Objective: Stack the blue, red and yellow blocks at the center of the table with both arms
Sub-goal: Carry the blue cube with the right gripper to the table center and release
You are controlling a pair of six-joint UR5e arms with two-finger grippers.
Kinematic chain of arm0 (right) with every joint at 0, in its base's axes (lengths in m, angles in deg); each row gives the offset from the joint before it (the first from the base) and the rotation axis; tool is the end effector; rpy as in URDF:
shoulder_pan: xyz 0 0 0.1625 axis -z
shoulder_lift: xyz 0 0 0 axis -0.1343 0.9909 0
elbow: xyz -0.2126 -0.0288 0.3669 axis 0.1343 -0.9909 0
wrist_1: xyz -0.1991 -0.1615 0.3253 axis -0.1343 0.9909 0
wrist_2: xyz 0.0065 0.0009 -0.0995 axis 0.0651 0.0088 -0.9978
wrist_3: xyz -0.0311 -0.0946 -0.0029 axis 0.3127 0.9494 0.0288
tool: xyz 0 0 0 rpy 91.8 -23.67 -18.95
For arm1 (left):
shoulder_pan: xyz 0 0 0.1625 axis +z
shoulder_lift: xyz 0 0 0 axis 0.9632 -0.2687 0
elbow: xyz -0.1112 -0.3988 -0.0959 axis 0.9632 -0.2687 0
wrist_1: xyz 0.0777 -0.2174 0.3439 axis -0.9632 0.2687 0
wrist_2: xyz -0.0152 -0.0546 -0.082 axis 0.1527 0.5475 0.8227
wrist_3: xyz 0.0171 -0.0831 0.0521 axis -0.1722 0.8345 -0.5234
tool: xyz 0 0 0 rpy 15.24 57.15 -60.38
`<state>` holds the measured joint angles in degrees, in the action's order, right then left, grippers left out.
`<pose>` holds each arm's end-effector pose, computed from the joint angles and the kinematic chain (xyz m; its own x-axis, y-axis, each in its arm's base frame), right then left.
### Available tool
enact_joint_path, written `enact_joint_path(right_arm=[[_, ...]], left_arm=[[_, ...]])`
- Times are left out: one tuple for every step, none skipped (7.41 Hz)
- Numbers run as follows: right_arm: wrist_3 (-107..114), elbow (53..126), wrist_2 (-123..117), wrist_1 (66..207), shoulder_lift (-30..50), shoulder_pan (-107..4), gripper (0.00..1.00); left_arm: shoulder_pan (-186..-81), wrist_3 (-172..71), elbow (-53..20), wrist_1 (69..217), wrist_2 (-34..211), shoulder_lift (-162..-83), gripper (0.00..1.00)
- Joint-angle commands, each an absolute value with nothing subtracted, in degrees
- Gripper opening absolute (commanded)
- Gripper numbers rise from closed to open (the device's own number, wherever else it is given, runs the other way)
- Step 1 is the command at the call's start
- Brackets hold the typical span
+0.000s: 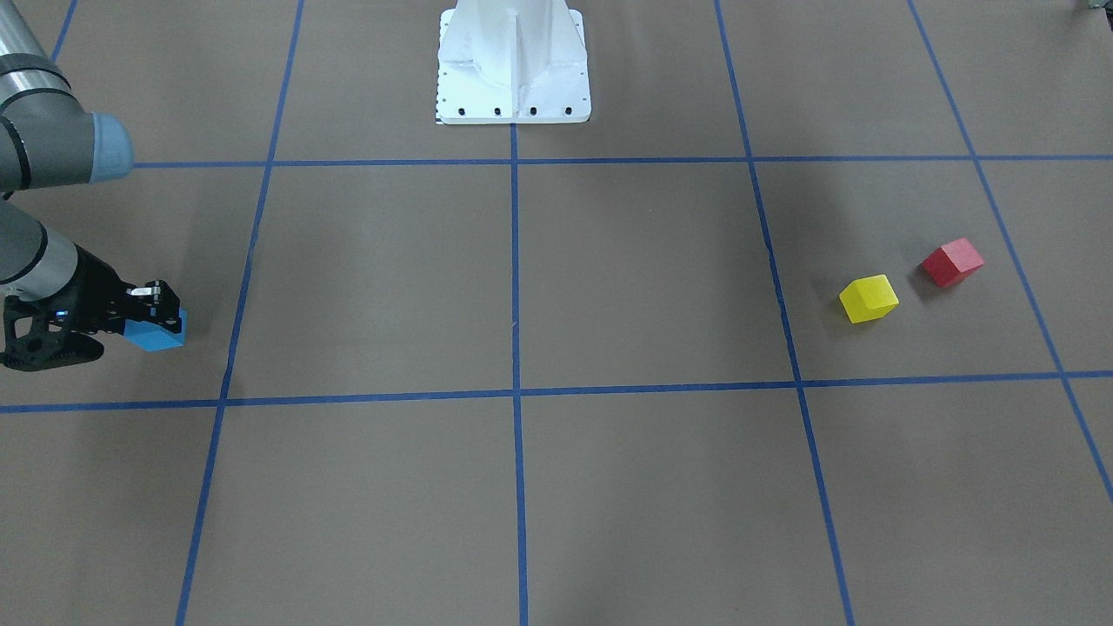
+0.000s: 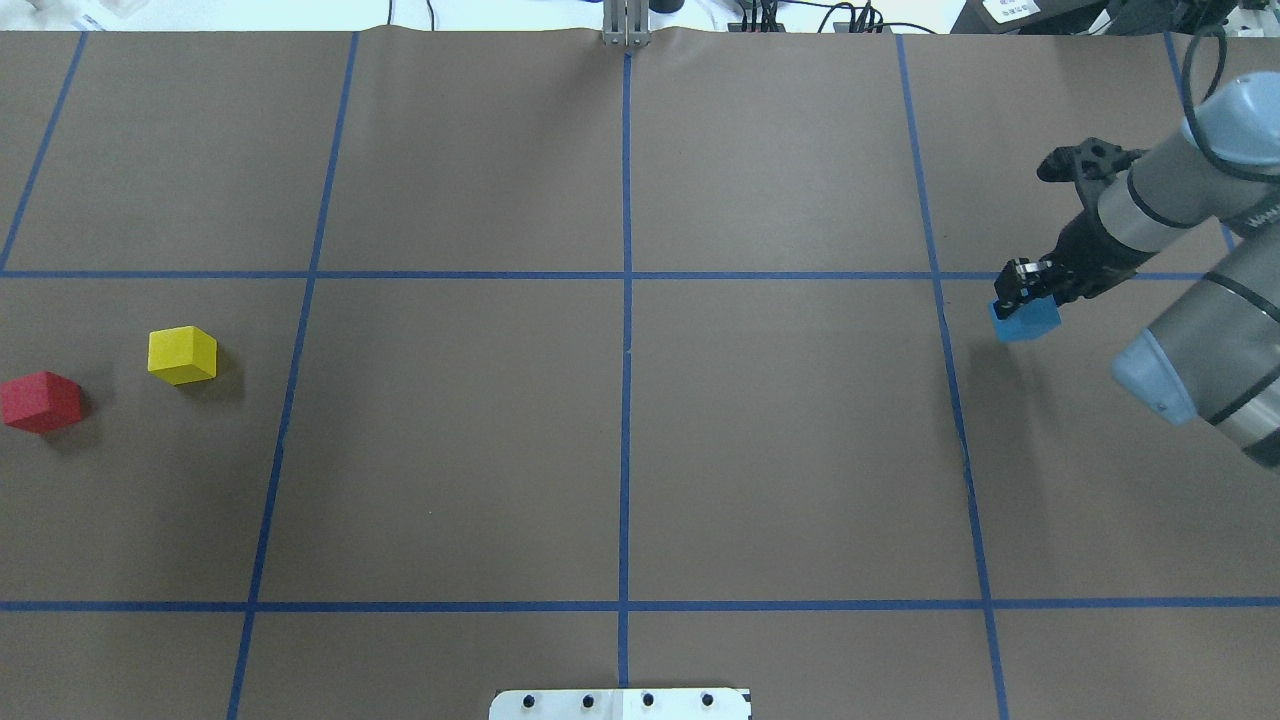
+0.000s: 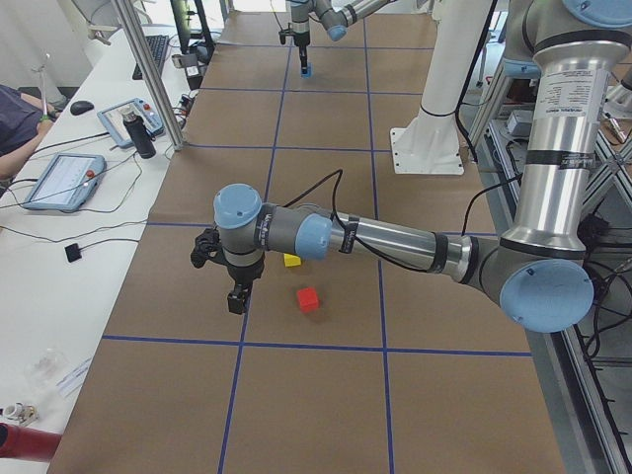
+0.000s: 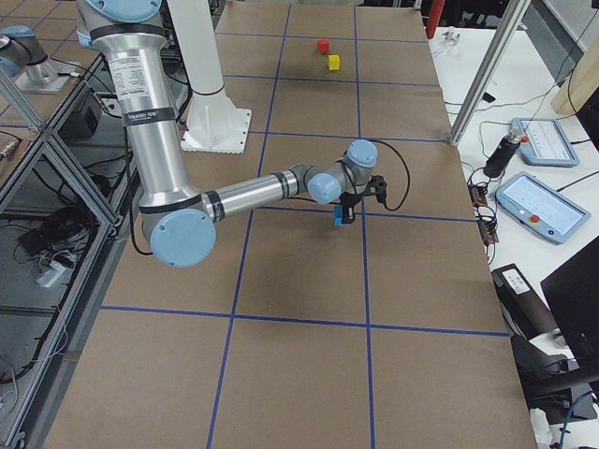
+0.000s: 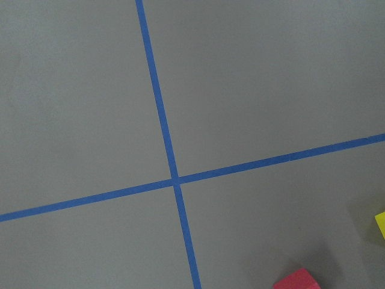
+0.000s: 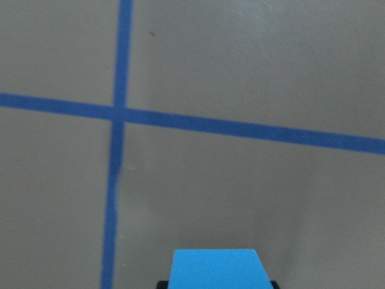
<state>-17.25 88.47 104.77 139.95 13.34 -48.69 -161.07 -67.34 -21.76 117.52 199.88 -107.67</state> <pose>-0.2854 -0.5530 0.4586 0.6566 -0.0968 0.7480 0.1060 0.9937 0.0356 -0.0345 -0.5349 0.5648 0.7215 0.2140 -0.6585 -0.0829 0.9709 0.2247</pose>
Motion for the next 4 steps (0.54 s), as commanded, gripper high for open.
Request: enact_joint_path(right_arm=[[-17.7,88.0,104.2,157.9,-2.8,-46.4,0.0],[-20.3,85.6,103.2,158.3,-6.6,-43.6,0.0],[-24.0,83.3,101.9,158.3,-10.9,-40.0,0.0],[-24.9,77.7,98.8,158.3,-17.5,-36.4,0.0]], left_arm=[[-161.1,-67.3,-21.8,117.8,199.9,-107.7,1.0],[-161.1,-67.3,-21.8,118.1,199.9,-107.6,1.0],[-161.1,-67.3,-21.8,118.1,199.8,-107.6,1.0],[-161.0,-67.3,-21.8,118.1,199.9,-107.6,1.0]])
